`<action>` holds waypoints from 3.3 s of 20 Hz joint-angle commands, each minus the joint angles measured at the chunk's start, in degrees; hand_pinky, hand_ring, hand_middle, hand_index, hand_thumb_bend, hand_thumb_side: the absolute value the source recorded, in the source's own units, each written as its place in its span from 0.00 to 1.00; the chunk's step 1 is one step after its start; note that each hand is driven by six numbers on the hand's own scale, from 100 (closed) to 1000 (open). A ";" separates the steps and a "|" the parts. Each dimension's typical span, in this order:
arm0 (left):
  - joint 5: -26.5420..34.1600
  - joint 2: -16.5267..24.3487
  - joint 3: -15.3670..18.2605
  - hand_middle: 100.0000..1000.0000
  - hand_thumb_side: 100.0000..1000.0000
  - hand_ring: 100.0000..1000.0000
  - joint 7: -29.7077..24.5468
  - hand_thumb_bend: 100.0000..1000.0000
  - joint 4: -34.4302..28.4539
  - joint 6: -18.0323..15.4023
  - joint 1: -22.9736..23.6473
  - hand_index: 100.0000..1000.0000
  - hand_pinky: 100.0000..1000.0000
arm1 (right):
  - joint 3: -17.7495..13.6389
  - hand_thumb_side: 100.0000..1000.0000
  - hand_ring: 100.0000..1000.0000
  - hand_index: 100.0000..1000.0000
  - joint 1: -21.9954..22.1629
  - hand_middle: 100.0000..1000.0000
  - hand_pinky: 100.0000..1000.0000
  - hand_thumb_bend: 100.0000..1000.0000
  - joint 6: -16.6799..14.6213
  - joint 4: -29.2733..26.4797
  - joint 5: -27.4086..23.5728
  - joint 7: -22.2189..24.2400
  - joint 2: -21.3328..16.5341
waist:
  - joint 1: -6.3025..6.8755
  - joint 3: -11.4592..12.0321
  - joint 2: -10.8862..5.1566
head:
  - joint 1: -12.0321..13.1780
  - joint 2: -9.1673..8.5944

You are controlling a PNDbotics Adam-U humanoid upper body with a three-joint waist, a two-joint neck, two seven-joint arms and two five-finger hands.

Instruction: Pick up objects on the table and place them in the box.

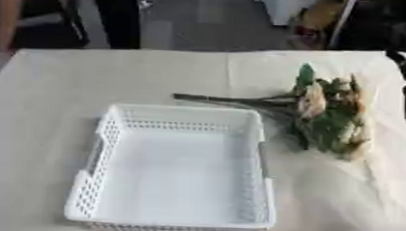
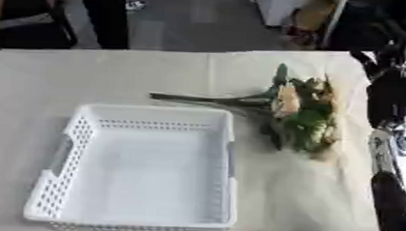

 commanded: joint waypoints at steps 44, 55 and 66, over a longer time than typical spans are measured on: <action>0.73 1.78 -1.03 0.62 0.74 0.64 -1.47 0.00 -0.82 0.43 -0.54 0.81 0.52 | 9.59 0.66 1.00 0.96 -23.18 0.96 1.00 0.00 -0.85 18.04 41.42 27.52 -23.95 | -0.36 3.67 -1.05 | 1.14 -0.04; 0.89 1.84 -1.54 0.61 0.74 0.65 -1.99 0.00 -0.82 0.54 -0.48 0.81 0.52 | 14.30 0.64 1.00 0.96 -29.01 0.98 1.00 0.00 -2.73 26.90 51.43 33.45 -24.01 | -0.37 4.02 -1.02 | 0.22 -0.04; 1.18 1.52 -1.88 0.61 0.74 0.65 -2.45 0.00 -0.82 0.52 -0.75 0.81 0.52 | 16.05 0.67 1.00 0.99 -32.89 1.00 1.00 0.01 -7.25 37.72 61.21 35.53 -19.27 | -0.28 4.63 -0.75 | -0.42 -0.04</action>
